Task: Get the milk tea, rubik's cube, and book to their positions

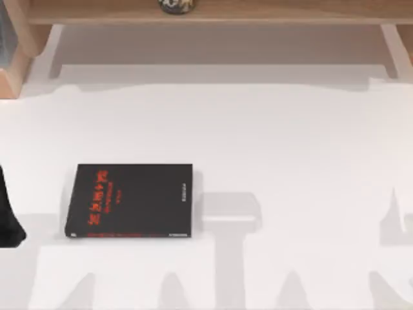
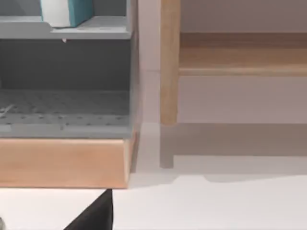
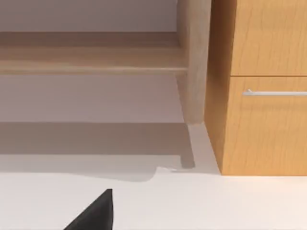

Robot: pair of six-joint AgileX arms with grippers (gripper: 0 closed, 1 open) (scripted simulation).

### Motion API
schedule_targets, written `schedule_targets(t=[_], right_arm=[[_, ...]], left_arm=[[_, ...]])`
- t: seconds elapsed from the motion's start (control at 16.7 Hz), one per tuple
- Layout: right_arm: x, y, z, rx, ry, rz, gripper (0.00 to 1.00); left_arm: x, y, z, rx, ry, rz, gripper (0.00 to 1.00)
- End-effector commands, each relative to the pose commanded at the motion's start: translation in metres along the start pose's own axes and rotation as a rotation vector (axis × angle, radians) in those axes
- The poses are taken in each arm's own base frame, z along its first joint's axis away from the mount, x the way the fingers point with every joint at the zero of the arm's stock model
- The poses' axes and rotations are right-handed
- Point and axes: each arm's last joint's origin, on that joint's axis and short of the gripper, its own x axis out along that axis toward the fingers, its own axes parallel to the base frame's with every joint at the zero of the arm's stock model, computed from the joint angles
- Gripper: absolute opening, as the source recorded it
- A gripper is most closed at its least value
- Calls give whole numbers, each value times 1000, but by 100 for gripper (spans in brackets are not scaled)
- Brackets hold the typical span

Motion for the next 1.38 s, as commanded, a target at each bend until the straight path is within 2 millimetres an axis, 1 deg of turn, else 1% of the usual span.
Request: schedule_targets(t=[0.18, 0.3, 0.48, 0.6, 0.66, 0.72, 0.84, 0.96, 1.08, 1.2, 1.38], right_arm=[[0, 0, 0, 0, 0, 0, 100], [0, 0, 0, 0, 0, 0, 100], [0, 0, 0, 0, 0, 0, 100], [0, 0, 0, 0, 0, 0, 100], [0, 0, 0, 0, 0, 0, 100], [0, 0, 0, 0, 0, 0, 100], [0, 0, 0, 0, 0, 0, 100], [0, 0, 0, 0, 0, 0, 100], [0, 0, 0, 0, 0, 0, 100], [0, 0, 0, 0, 0, 0, 100], [0, 0, 0, 0, 0, 0, 100]], left_arm=[[0, 0, 2, 0, -2, -1, 100], [1, -2, 13, 0, -13, -3, 100], [9, -6, 44, -4, -35, -6, 100], [21, -11, 69, -9, -43, -8, 100], [31, -15, 81, -11, -42, -9, 100], [43, -19, 92, -12, -36, -10, 100], [75, -33, 110, -11, -13, -12, 100], [111, -51, 122, -10, 0, -15, 100], [146, -74, 130, -12, -5, -17, 100], [180, -101, 128, -14, -7, -19, 100], [226, -145, 108, -10, 4, -22, 100]])
